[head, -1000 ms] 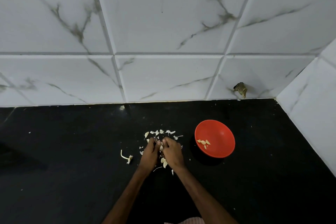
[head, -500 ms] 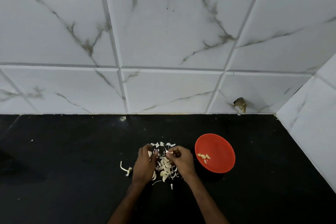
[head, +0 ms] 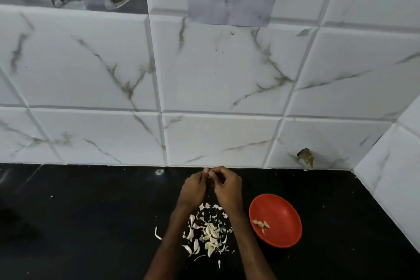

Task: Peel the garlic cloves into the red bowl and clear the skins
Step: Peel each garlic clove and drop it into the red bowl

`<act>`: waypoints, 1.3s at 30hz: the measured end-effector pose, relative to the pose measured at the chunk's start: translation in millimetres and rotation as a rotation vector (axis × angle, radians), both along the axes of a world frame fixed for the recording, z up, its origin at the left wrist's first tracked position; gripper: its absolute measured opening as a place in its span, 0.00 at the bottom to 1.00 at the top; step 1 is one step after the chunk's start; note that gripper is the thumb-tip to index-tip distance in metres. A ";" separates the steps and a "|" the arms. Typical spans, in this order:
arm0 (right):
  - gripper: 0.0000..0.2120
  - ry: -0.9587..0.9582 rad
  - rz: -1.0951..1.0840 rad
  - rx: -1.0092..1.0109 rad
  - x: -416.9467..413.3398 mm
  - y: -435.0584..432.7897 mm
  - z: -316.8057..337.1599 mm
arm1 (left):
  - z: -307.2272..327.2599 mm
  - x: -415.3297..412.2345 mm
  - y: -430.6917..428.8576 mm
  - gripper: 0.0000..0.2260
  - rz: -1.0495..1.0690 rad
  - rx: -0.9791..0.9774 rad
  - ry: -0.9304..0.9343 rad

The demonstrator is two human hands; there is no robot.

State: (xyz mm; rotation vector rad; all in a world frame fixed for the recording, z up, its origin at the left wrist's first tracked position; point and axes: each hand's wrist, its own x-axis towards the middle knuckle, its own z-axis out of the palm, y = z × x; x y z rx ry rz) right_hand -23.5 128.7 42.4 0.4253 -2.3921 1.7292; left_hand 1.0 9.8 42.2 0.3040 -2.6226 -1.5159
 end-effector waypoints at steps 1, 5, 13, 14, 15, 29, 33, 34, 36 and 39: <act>0.03 -0.003 -0.009 0.015 2.7 -2.4 0.8 | -2.5 5.2 6.0 0.21 0.033 -0.013 0.015; 0.10 -0.031 -0.076 0.204 12.1 -7.5 -0.4 | -11.3 18.6 22.2 0.21 0.091 0.045 0.021; 0.20 -0.037 -0.107 0.478 16.7 -4.4 -9.1 | -14.4 25.8 39.7 0.19 0.148 0.252 0.025; 0.20 -0.068 -0.114 0.464 17.2 -6.0 -10.4 | -14.8 25.5 41.1 0.19 0.168 0.237 0.020; 0.20 -0.098 -0.125 0.442 18.0 -7.8 -11.9 | -15.2 24.9 42.1 0.19 0.183 0.218 0.014; 0.21 -0.413 -0.216 0.089 24.0 -19.4 -20.0 | -22.9 25.2 37.2 0.17 0.180 0.322 0.011; 0.19 -0.429 -0.123 0.163 17.0 -11.2 -16.3 | -26.2 23.2 38.5 0.16 0.176 0.309 0.027; 0.20 -0.436 -0.105 0.141 15.2 -8.0 -14.0 | -25.8 22.6 38.7 0.16 0.180 0.310 0.037; 0.22 -0.455 -0.096 0.073 11.4 -1.2 -9.6 | -22.5 21.5 38.5 0.17 0.205 0.368 0.066; 0.16 -0.422 -0.098 0.038 4.8 10.1 -3.6 | -19.9 17.8 36.8 0.17 0.229 0.428 0.098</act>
